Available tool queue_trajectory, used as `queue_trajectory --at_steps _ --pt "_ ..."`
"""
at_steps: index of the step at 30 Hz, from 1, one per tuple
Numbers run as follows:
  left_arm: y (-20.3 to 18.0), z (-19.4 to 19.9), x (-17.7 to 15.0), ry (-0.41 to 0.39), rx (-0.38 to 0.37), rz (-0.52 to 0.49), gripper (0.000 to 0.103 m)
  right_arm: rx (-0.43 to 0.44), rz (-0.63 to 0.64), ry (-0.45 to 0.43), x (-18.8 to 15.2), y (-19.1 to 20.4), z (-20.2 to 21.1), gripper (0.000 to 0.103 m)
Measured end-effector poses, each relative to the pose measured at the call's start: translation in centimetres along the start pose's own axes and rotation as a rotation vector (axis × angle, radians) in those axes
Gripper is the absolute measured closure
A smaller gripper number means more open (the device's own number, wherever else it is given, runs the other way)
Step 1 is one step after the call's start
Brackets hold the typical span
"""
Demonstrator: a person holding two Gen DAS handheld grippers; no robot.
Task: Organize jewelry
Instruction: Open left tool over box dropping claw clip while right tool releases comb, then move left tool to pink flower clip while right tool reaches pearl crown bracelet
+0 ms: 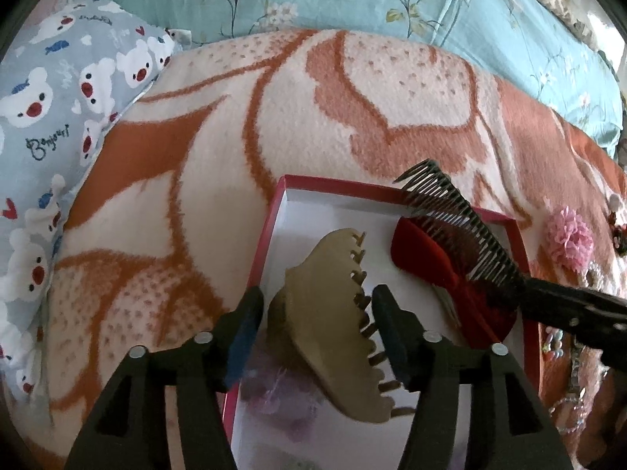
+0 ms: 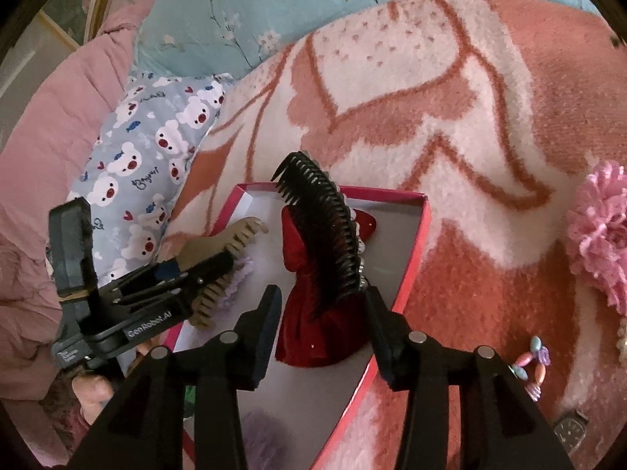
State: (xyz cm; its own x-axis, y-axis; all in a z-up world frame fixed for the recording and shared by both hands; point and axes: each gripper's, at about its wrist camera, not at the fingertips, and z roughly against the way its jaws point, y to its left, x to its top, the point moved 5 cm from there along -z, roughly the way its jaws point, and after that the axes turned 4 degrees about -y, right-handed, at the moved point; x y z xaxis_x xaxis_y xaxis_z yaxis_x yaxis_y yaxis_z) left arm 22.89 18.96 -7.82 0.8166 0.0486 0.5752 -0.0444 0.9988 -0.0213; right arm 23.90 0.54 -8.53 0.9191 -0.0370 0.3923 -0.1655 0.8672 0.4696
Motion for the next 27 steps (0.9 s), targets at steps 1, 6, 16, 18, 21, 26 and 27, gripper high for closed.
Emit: queue_trajectory --at_steps 1,6,16,18,21,26,27 --pt "-0.1 0.2 -0.1 -0.003 0.005 -0.006 0.040 -0.001 0.000 -0.007 0.0 0.0 0.4 0.057" --pt "-0.7 1.4 -0.7 -0.007 0.007 -0.030 0.034 0.001 -0.010 -0.038 -0.5 -0.6 2.4 0.057" --pt "-1.3 3.8 -1.8 -0.011 -0.003 -0.033 0.027 -0.030 -0.031 -0.067 -2.2 -2.9 6.3 0.057" --pt "-1.5 4.8 -2.0 -0.025 -0.013 -0.033 0.026 -0.047 -0.045 -0.078 -2.6 -3.9 7.5 0.056" --pt "-2.1 6.2 -2.3 -0.044 -0.029 -0.037 0.026 -0.070 -0.071 -0.095 -3.5 -5.5 9.2 0.055" --pt "-3.6 8.4 -2.8 -0.068 -0.071 -0.041 0.025 -0.126 -0.104 -0.125 -4.6 -8.3 12.1 0.055" --pt "-3.9 8.8 -2.9 -0.072 -0.080 -0.043 0.025 -0.136 -0.111 -0.131 -4.8 -8.8 12.7 0.055"
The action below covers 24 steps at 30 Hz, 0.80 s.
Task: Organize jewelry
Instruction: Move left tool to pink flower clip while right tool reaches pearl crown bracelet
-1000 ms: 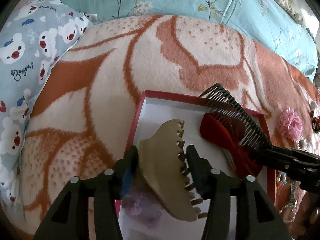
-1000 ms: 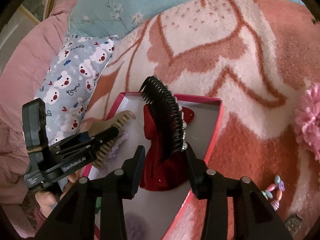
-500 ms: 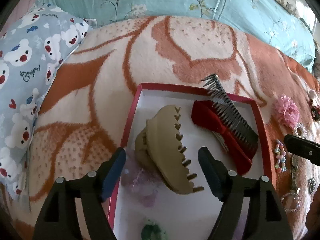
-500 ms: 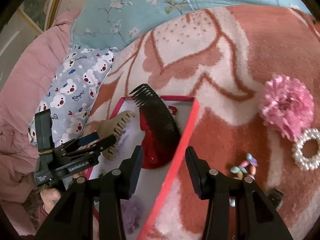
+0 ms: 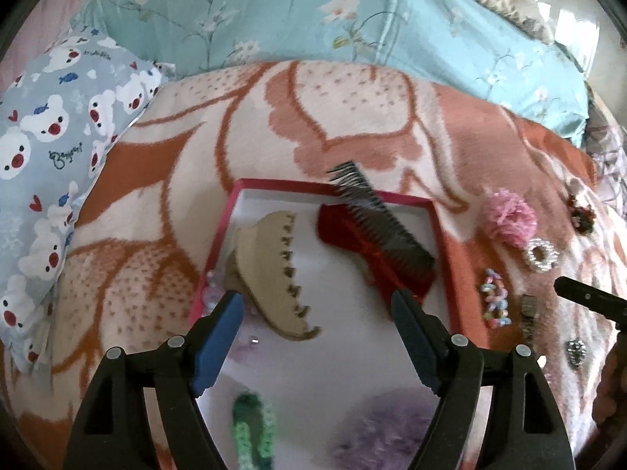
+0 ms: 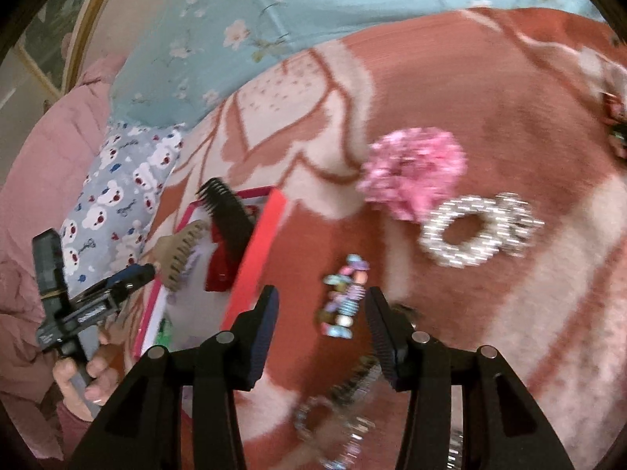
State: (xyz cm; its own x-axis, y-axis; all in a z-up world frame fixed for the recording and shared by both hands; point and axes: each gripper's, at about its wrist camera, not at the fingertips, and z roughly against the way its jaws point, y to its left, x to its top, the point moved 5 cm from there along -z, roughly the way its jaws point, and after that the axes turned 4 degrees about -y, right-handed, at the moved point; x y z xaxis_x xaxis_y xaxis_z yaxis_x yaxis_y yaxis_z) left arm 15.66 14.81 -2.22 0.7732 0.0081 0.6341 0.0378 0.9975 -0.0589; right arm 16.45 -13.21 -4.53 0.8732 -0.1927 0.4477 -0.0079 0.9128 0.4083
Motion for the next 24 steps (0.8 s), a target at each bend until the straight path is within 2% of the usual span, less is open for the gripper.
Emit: queue_trajectory --at_steps 13,24 --pt "-4.7 1.0 0.5 0.000 -0.085 -0.027 0.025 -0.093 -0.062 -0.060 0.3 -5.9 3.8 0.054" --pt "-9.1 -0.7 1.5 0.013 -0.120 -0.087 0.025 -0.181 -0.043 -0.066 1.4 -7.8 2.3 0.054"
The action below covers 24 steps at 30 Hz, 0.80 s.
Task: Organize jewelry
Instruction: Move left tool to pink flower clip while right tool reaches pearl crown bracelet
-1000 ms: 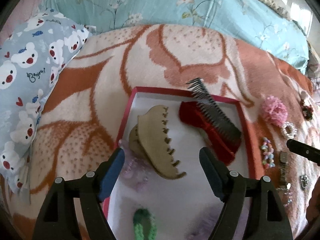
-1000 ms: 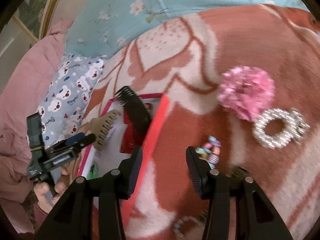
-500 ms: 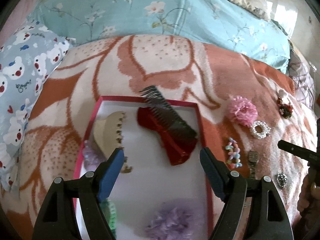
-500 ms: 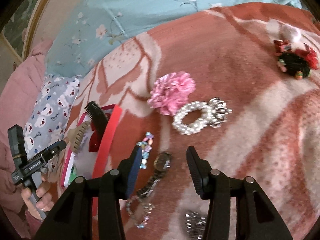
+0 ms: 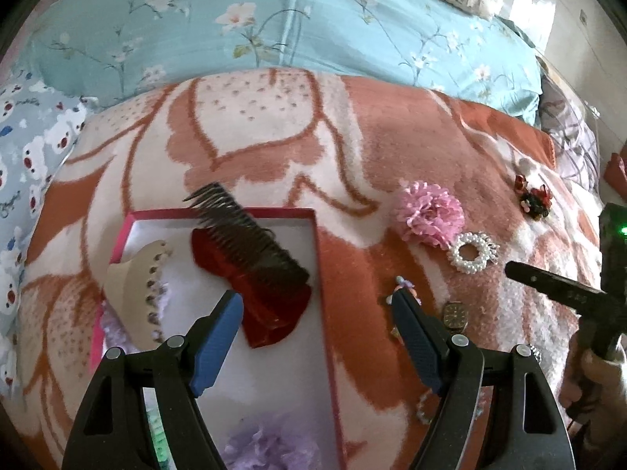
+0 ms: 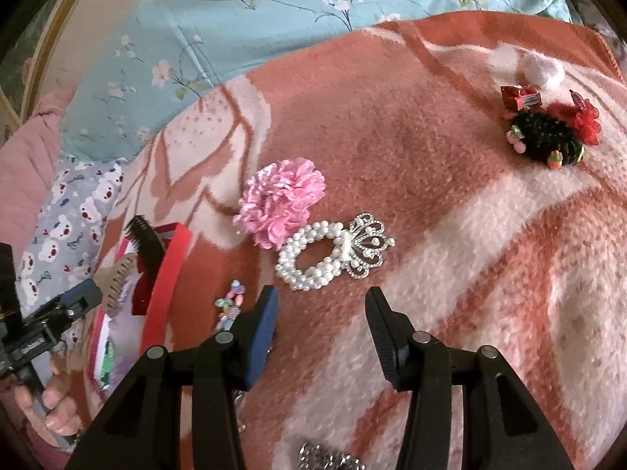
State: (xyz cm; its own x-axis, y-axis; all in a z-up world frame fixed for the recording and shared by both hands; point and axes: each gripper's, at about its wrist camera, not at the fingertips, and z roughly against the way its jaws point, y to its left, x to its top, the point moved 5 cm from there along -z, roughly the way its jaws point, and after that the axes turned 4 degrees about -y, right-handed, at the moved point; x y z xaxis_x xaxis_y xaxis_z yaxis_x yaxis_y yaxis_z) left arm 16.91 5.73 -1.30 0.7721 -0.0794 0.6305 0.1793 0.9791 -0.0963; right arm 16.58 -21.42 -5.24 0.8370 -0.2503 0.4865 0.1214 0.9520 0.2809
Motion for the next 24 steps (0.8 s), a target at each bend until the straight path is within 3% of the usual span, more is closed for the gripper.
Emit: queue_trajectory --at_steps 9,11,13,15,16,24 --pt "-2.1 -4.1 1.2 0.046 -0.025 0.022 0.025 -0.058 -0.021 0.024 0.6 -0.3 -3.7 0.055" --pt "-2.6 -5.3 1.6 0.060 -0.033 0.028 0.025 -0.093 -0.015 0.012 1.3 -0.5 -4.6 0.060" --pt "-3.3 -6.6 2.0 0.072 -0.045 0.031 0.025 -0.129 0.004 0.007 1.7 -0.6 -5.0 0.076" --pt "-4.0 -8.1 2.6 0.087 -0.053 0.030 0.025 -0.151 0.013 0.004 2.1 -0.9 -5.1 0.081" --pt "-4.4 -8.9 3.0 0.093 -0.057 0.026 0.025 -0.151 0.020 0.005 2.3 -1.0 -5.0 0.090" --pt "-8.0 -16.0 5.0 0.153 -0.101 0.025 0.025 -0.206 0.027 -0.045 2.5 -4.0 -1.5 0.090"
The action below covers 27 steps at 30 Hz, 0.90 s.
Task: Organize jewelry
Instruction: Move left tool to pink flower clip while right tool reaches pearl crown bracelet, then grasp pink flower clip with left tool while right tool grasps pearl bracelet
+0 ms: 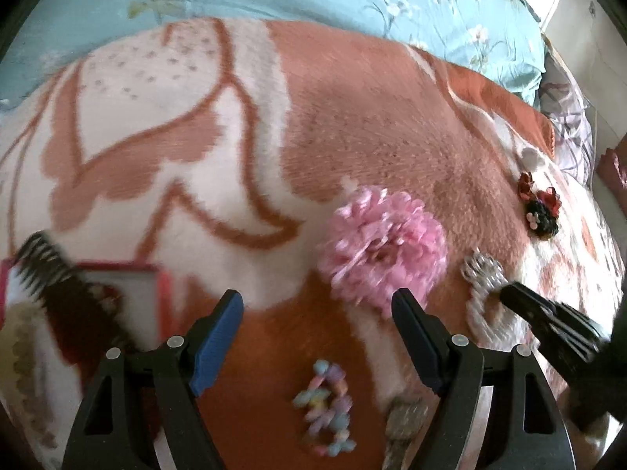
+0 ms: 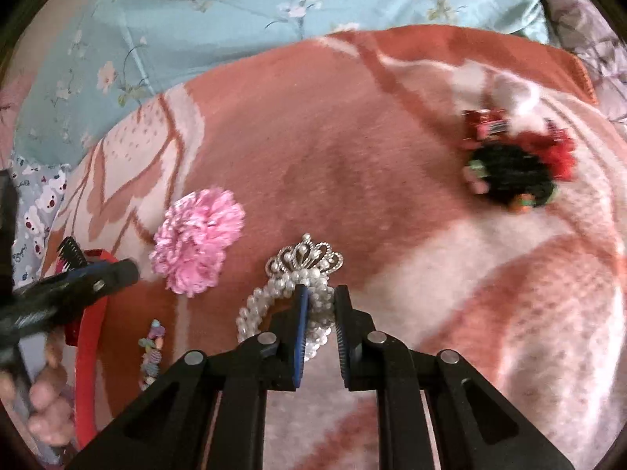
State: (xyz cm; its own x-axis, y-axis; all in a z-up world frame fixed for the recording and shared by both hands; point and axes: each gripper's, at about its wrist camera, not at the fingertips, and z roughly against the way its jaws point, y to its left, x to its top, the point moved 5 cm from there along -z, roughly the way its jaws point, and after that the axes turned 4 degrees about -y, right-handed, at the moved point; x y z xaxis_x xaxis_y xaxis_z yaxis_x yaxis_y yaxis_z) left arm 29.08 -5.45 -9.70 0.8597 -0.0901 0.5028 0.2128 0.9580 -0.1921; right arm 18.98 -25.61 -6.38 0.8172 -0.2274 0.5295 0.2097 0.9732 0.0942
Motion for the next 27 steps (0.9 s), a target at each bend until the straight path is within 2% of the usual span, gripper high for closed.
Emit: queue_trajectory --at_steps 4,6,7,8,9,10,12,17,27 --pt "-1.6 -3.3 0.9 0.031 -0.023 -0.005 0.025 0.014 -0.046 0.017 -0.1 -1.4 0.0 0.086" --pt "-2.1 -5.0 1.4 0.045 -0.017 -0.020 0.029 0.022 -0.065 0.036 -0.2 -1.5 -0.3 0.085" --pt "-2.3 -5.7 1.5 0.049 -0.019 -0.031 0.044 0.022 -0.064 0.036 -0.3 -1.5 -0.3 0.085" --pt "-2.6 -6.2 1.4 0.057 -0.033 -0.037 0.054 0.015 -0.055 0.036 -0.3 -1.4 -0.4 0.085" --pt "-2.9 -6.6 1.3 0.067 -0.063 -0.038 0.071 0.012 -0.050 0.037 -0.4 -1.3 -0.4 0.085" --pt "-3.1 -6.7 1.2 0.064 -0.077 -0.041 0.079 0.014 -0.048 0.038 -0.4 -1.2 -0.4 0.086" --pt "-3.4 -6.2 1.2 0.039 -0.057 -0.074 0.086 0.023 -0.041 0.038 -0.6 -1.1 -0.5 0.089" --pt "-3.0 -3.8 0.7 -0.010 -0.045 -0.095 0.090 0.080 -0.061 0.007 -0.4 -0.6 0.7 0.090" --pt "2.0 5.5 -2.9 -0.124 -0.024 -0.011 0.091 0.165 -0.012 -0.043 0.2 3.6 4.3 0.091"
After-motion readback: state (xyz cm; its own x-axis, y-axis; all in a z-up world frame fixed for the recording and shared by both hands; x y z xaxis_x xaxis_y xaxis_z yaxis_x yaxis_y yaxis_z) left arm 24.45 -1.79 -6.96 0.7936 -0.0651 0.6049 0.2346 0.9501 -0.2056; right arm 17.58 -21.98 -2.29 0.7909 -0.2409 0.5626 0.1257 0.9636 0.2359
